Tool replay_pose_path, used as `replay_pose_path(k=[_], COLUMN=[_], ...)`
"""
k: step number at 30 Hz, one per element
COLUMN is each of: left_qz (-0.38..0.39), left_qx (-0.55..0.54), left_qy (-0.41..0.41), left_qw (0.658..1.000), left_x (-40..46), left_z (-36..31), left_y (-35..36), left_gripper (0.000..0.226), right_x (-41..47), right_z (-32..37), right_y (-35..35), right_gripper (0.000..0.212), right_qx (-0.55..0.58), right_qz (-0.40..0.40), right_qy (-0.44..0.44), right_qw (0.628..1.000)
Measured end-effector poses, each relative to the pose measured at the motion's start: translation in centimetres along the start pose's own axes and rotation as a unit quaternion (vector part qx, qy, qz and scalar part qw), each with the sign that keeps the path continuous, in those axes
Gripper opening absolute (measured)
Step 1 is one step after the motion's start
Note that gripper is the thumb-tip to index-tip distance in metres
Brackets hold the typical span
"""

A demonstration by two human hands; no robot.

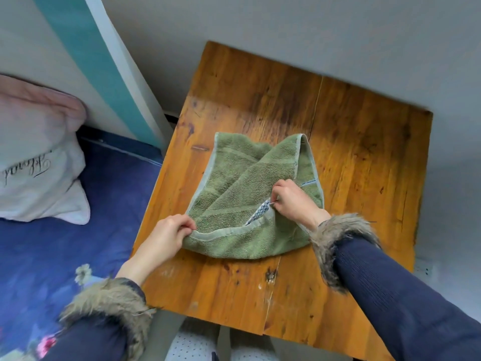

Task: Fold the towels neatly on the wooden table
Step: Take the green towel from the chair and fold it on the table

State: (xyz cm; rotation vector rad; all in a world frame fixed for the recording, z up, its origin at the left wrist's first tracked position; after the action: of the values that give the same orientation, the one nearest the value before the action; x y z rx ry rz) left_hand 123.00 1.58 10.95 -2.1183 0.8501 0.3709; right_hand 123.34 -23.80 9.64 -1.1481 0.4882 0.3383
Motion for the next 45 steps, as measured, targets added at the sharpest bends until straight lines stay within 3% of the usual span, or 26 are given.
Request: replay_pose_path(k=[3, 6, 10, 15, 23, 31, 34, 37, 45], left_qz=[0.017, 0.011, -0.011, -0.115, -0.189, -0.283, -0.312, -0.304, -0.263], left_qx=[-0.006, -0.013, -0.029, -0.051, -0.016, -0.023, -0.022, -0.013, 0.067], left_qy=[-0.012, -0.023, -0.015, 0.014, 0.162, 0.315, 0.349, 0.354, 0.349], left_qw=[1.000, 1.000, 0.999, 0.992, 0.968, 0.906, 0.883, 0.884, 0.897], left_x=[-0.2, -0.6, -1.4, -1.9, -3.2, -6.8, -8.3, -8.5, -8.4], left_z=[0.4, 0.7, 0.2, -3.4, -14.7, -25.7, -28.3, -29.4, -31.0], left_y=[0.3, -0.1, -1.3, -5.4, -12.7, -21.4, -23.2, -23.2, -22.0], left_gripper=[0.017, 0.015, 0.017, 0.014, 0.033, 0.055, 0.044, 0.037, 0.023], right_x=[-0.2, -1.3, -4.3, -10.0, -18.3, -25.6, -27.4, -28.5, -29.0], right_z=[0.4, 0.1, -1.9, -6.1, -7.8, -7.5, -7.3, -7.3, -7.7], right_y=[0.6, 0.0, -3.0, -8.1, -16.4, -28.0, -30.5, -31.3, -31.5], right_gripper=[0.011, 0.012, 0.013, 0.012, 0.012, 0.024, 0.023, 0.016, 0.013], right_qx=[-0.027, 0.021, 0.068, 0.131, 0.213, 0.302, 0.359, 0.395, 0.381], right_qz=[0.044, 0.054, 0.006, -0.088, -0.201, -0.334, -0.354, -0.357, -0.360], right_qy=[-0.002, 0.028, 0.070, 0.135, 0.129, 0.061, 0.035, 0.026, 0.046], right_qw=[0.999, 0.998, 0.995, 0.978, 0.947, 0.891, 0.863, 0.846, 0.850])
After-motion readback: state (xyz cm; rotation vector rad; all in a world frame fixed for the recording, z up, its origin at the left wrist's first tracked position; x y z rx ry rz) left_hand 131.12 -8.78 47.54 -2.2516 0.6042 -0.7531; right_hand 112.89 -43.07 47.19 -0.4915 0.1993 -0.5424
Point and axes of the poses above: each hand's wrist, its own x-axis towards the middle knuckle, its own y-axis out of the palm, z = x × y, the point moved 10 cm from there along x, towards the middle knuckle, and after that the axes turned 4 degrees about y, right-handed, at the moved point
